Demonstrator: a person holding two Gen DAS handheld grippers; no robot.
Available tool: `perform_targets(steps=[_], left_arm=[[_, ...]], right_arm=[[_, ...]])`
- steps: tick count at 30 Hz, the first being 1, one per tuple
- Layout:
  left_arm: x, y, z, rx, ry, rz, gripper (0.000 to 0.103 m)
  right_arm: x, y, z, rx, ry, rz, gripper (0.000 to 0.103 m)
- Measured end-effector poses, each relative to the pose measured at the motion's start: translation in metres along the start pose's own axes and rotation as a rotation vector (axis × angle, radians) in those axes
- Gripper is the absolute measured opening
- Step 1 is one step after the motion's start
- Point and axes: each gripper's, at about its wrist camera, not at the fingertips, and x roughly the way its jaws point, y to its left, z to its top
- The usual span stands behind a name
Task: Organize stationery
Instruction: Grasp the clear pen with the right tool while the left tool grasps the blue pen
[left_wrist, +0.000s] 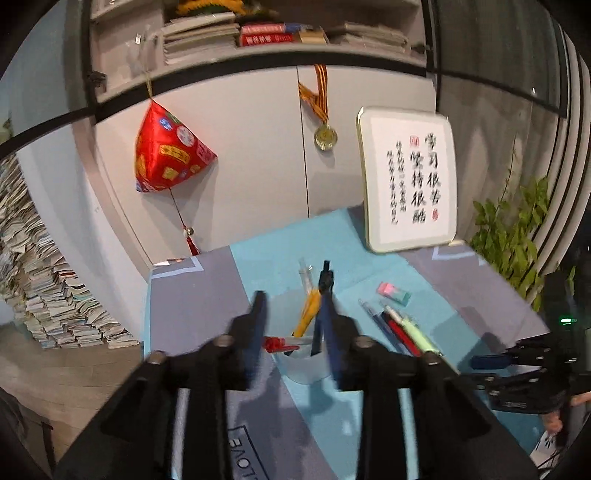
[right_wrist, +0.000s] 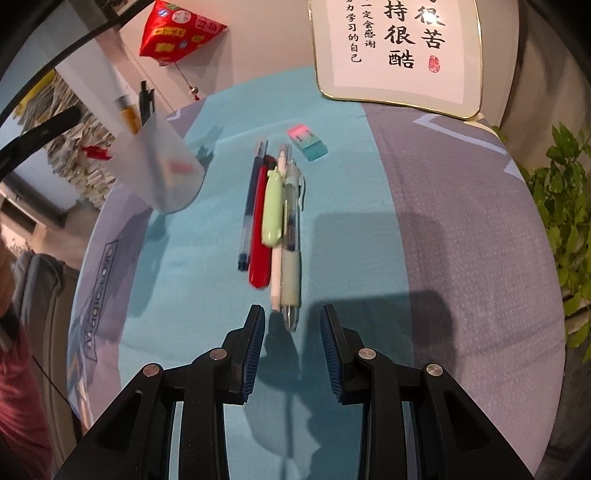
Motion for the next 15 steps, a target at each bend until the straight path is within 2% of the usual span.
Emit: perform_targets(steps=[4, 6, 10, 15], left_arm=[[-0.023, -0.011, -0.011, -0.035, -0.026, -0.070, 0.036], [-0.025, -0.021, -0.018, -0.028, -0.013, -0.106, 0.037], [-0.003, -0.044, -0.033, -0.041, 0.075, -0.170, 0.037], [0.047, -0.076, -0.053, -0.037, 0.217, -0.194, 0.037]], right_arm=[[0.011, 0.004, 0.008, -0.032, 0.006, -0.067, 0.031], [0.015, 0.004, 0.011, -0.034, 0.011, -0.052, 0.031], [0.015, 0.002, 0.014, -0.035, -0.002, -0.064, 0.031], [0.009, -0.005, 0.013, -0.028, -0.028, -0.070, 0.031]])
